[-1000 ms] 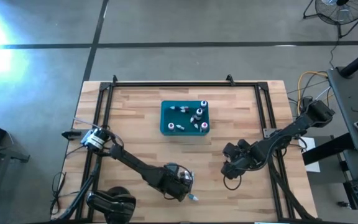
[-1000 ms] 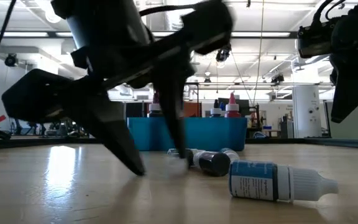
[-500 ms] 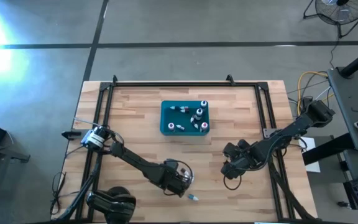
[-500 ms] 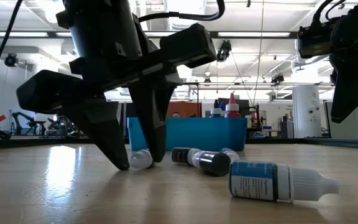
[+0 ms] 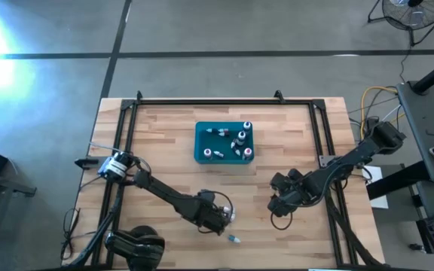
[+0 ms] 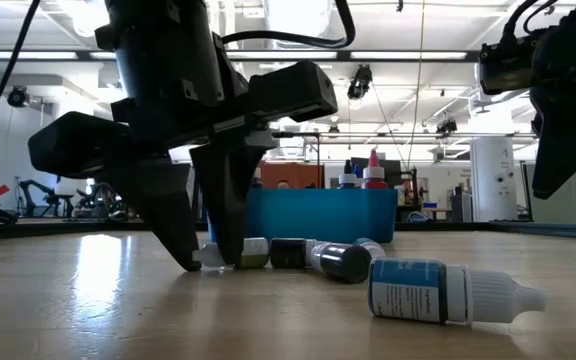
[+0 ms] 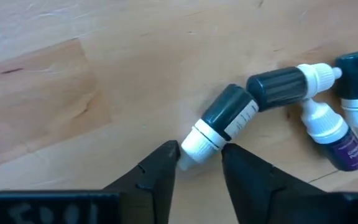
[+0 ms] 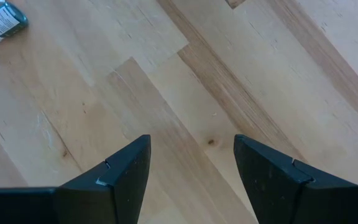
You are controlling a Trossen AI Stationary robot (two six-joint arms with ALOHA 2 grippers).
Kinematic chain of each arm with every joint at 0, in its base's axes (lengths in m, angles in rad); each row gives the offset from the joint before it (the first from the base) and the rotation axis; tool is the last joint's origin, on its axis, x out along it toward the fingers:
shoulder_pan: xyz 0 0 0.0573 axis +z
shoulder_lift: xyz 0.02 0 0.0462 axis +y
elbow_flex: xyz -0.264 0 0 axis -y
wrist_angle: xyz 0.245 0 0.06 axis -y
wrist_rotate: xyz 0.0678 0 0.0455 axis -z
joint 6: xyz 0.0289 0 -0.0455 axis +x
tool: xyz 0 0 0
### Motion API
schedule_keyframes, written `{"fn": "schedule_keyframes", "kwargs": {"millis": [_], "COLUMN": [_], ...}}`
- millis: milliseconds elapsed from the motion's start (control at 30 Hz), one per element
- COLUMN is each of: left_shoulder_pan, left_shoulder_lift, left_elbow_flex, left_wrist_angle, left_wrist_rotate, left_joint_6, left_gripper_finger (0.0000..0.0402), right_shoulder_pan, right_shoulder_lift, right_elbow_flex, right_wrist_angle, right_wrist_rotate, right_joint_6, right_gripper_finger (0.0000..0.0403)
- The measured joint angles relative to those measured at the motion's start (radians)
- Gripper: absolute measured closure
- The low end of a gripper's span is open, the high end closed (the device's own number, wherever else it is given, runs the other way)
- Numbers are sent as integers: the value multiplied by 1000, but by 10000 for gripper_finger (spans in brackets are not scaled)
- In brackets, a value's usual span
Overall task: Pick & Place food coloring
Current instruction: Put the green food coloring bottle into the blue bin
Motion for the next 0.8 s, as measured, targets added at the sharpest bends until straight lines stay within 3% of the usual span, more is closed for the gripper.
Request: {"fn": "schedule_keyframes", "kwargs": {"millis": [433, 667, 800], "left_shoulder_pan": [5, 19, 18], "left_shoulder_lift": [-6, -18, -40], "left_elbow_flex": [12, 54, 60], "left_wrist_angle": [-4, -69, -80], "left_wrist_rotate": [3, -116, -111], "left_joint_6": [51, 66, 75], "left_gripper_finger": [363, 399, 401], "right_shoulder_pan": [0, 0, 0], "right_shoulder_lift": [2, 2, 2], "right_elbow_flex": [0, -3, -7], "right_wrist_angle": [0, -1, -2], "right_wrist_rotate": [0, 0, 0], "right_joint_6": [0, -4, -4], "right_gripper_finger": [179, 179, 179]}}
